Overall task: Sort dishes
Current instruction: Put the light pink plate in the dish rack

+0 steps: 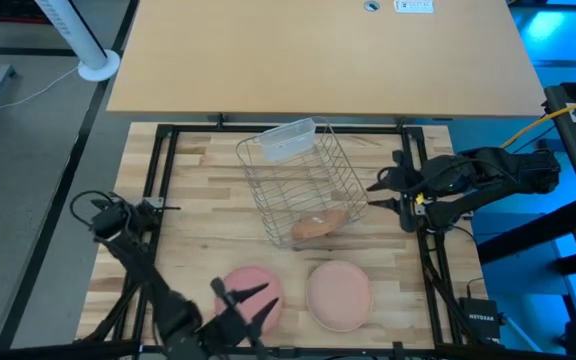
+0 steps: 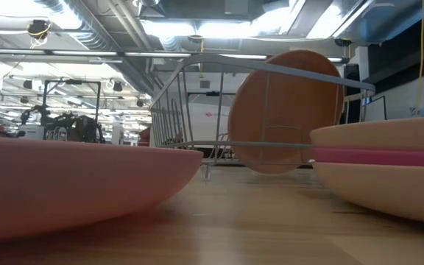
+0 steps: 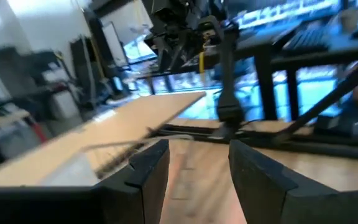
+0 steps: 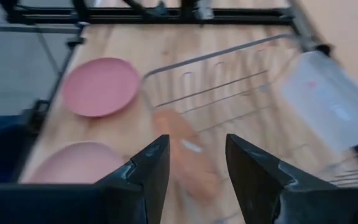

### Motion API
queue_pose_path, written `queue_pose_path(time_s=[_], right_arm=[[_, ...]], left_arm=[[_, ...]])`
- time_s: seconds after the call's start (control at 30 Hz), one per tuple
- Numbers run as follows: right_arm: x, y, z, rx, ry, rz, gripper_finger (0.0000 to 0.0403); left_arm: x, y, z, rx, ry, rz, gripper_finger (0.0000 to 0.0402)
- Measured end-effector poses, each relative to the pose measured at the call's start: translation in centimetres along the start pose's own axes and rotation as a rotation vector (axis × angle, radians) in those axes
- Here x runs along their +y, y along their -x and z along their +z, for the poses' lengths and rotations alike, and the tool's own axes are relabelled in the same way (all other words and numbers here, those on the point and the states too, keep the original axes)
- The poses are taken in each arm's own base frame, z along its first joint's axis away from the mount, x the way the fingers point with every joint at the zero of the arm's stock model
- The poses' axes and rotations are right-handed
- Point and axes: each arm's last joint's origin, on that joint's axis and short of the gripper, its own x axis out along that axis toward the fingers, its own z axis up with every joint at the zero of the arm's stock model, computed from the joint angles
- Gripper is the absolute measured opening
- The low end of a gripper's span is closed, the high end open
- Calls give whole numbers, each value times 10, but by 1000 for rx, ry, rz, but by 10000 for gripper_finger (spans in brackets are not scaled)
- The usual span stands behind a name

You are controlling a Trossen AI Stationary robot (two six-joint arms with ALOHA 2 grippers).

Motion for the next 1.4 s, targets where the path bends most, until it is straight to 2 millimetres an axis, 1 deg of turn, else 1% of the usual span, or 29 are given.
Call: queue_pose_path(time_s=[0.13,0.23,0.3,0.4,0.47,0.57,0.67,0.8,0.93,1.07,1.17,1.3,1.4], right_arm=[[3,-6,1,28,-16,74,161],[6,-13,1,61,-14,128,161],[9,-19,2,87,-20,166,161],[13,-32,3,141,-41,226,161],[16,-42,3,177,-42,249,161],[19,-56,3,224,-42,257,161],[21,-69,2,266,-41,250,161],[23,-84,1,308,-40,243,161],[25,-94,0,340,-40,237,161],[25,-99,-1,353,-40,235,161],[25,-99,0,351,-39,235,161],[25,-98,0,349,-39,235,161],[25,-97,0,350,-39,235,161]], left_arm=[[-2,13,-13,-5,81,-29,149],[0,15,-29,3,105,-56,131],[3,14,-43,47,115,-123,118],[11,12,-63,175,123,-194,103],[20,9,-74,296,114,-212,96],[34,5,-87,467,78,-185,89],[46,0,-94,600,-10,-147,88],[58,-9,-101,815,-73,-83,102],[66,-22,-105,1052,-73,-21,132],[68,-36,-107,1131,-81,-26,162],[70,-47,-111,1184,-95,-20,174],[77,-58,-129,1309,-107,18,178],[79,-63,-145,1402,-135,-25,176]])
